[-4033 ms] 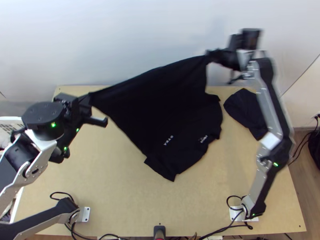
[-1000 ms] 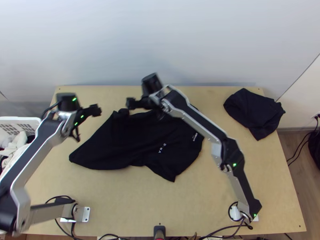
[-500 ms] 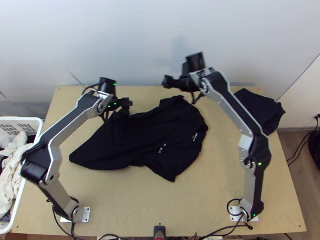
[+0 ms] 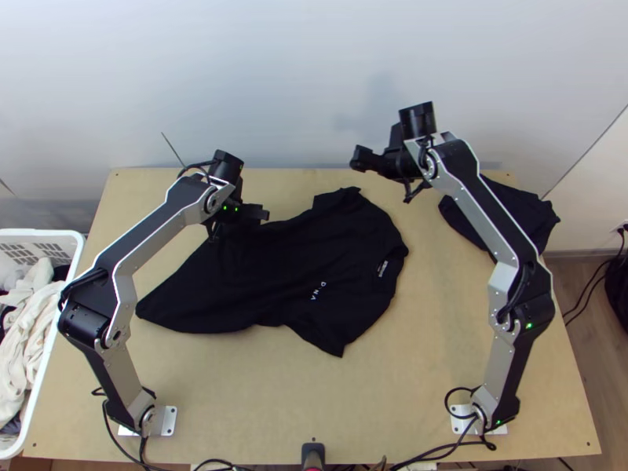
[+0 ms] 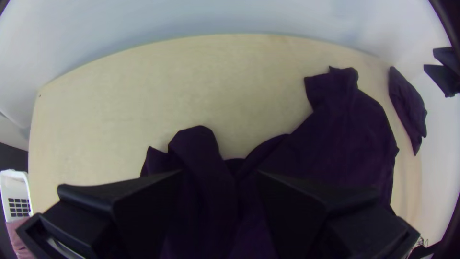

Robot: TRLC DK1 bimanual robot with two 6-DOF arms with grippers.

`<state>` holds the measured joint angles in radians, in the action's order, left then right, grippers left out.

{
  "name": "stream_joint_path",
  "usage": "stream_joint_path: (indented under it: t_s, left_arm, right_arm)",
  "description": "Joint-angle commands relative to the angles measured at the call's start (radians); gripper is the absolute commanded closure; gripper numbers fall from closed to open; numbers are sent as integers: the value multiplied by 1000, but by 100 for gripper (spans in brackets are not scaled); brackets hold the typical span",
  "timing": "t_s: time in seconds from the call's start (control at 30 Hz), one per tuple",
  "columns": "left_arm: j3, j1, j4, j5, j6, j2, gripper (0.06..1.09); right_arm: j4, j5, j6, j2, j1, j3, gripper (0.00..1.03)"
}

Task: Fold the t-shirt

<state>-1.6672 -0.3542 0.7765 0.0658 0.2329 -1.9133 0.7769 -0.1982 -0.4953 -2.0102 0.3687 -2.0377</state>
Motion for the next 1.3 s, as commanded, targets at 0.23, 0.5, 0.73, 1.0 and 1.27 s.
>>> stream_joint_path:
  t_s: [0.23,0.5,0.73,1.0,1.27]
  left_arm:
    - [-9,-20,98,-17,-35,-6,79]
    - [-14,-11,98,-11,-35,-12,104]
    - [-14,78,96,15,-6,14,105]
    - [-29,130,93,28,0,31,105]
    - [-32,155,93,28,8,40,105]
  right_arm:
    - [-24,2,47,-51,-70,66,4]
    - [-87,0,47,-262,-68,-30,4]
    - [-88,2,41,-409,-22,-173,4]
    - [-125,23,37,-499,18,-243,8]
    - [-182,37,32,-515,21,-246,59]
